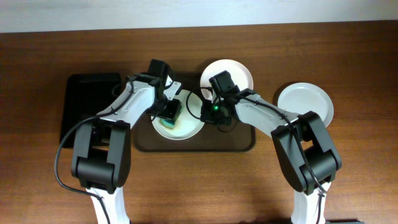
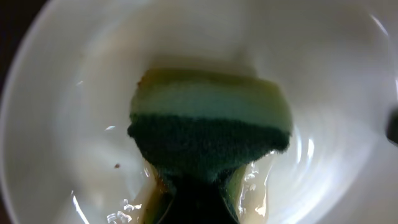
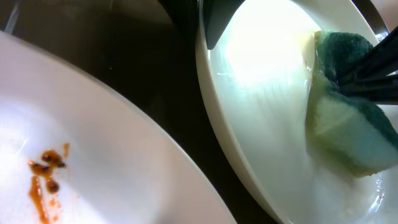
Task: Clean dirty plates on tray and stack at the side
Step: 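Scrub the plate surface in circles with the sponge in the left gripper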
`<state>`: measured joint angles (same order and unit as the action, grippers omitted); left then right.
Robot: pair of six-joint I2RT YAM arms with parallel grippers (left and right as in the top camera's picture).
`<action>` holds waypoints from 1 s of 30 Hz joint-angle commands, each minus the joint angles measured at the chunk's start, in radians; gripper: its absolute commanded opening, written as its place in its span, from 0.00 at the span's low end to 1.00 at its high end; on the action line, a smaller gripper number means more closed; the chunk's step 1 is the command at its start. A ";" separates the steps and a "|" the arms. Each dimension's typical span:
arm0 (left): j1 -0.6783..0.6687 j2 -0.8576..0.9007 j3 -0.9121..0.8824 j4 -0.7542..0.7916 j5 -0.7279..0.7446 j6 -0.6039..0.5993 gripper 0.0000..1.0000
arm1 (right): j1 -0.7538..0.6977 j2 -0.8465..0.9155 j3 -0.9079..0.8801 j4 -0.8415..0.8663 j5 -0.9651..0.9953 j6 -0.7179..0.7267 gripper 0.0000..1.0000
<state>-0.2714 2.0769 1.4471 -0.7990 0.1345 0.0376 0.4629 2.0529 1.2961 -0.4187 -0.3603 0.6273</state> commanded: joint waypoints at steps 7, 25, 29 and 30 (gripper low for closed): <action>0.003 0.053 -0.038 -0.140 -0.295 -0.277 0.01 | 0.016 0.014 0.011 -0.008 -0.029 -0.010 0.04; 0.016 0.053 0.011 -0.214 0.191 0.109 0.01 | 0.016 0.014 0.011 -0.012 -0.029 -0.010 0.04; 0.056 0.053 0.012 -0.087 0.145 -0.024 0.01 | 0.016 0.014 0.011 -0.016 -0.029 -0.010 0.04; 0.064 0.053 0.012 -0.055 0.129 -0.050 0.01 | 0.016 0.014 0.011 -0.016 -0.029 -0.010 0.04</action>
<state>-0.2310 2.0857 1.4559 -0.9398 0.2821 0.0845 0.4732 2.0556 1.2984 -0.4328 -0.3832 0.6106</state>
